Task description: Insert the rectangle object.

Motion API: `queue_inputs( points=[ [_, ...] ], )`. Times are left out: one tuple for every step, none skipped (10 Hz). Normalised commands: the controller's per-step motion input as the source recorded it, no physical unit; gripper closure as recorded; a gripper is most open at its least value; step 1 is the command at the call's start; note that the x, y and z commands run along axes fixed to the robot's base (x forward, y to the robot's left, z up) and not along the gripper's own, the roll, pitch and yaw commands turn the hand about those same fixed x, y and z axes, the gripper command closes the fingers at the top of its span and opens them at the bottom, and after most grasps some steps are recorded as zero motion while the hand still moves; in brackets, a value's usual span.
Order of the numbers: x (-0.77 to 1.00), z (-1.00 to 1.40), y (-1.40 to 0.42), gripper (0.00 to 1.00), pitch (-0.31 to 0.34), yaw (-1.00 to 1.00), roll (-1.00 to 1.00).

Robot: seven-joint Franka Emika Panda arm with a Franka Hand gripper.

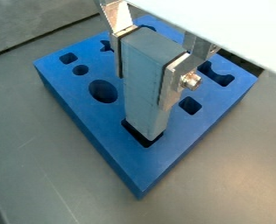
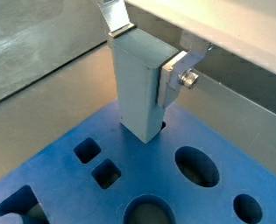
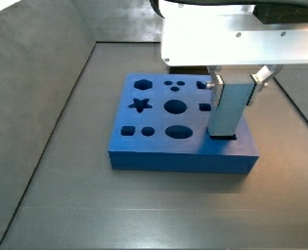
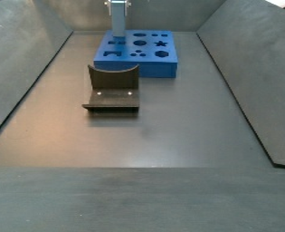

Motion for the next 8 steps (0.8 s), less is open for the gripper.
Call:
queue_inputs(
  points=[
    [0.09,-0.28,-0.19,1.0,0.011,0.0,-0.14],
    [0.07,-0.27,-0.18,1.0,0.003,0.0,-0.14],
    [0.1,-0.35,-0.05,1.0,0.0,0.01,-0.12],
    [0.09,-0.46,0.0,1.0,0.0,0.0,-0.11],
    [0.07,-0.57,0.0,1.0,0.0,0.0,-0.08],
    [0.2,-0.63,0.0,1.0,0.0,0.0,-0.1],
    [0.05,-0.4,0.0,1.0,-0.011,-0.11,-0.12],
    [0.0,-0.11,0.13,1.0,-0.06,0.0,-0.16]
  ],
)
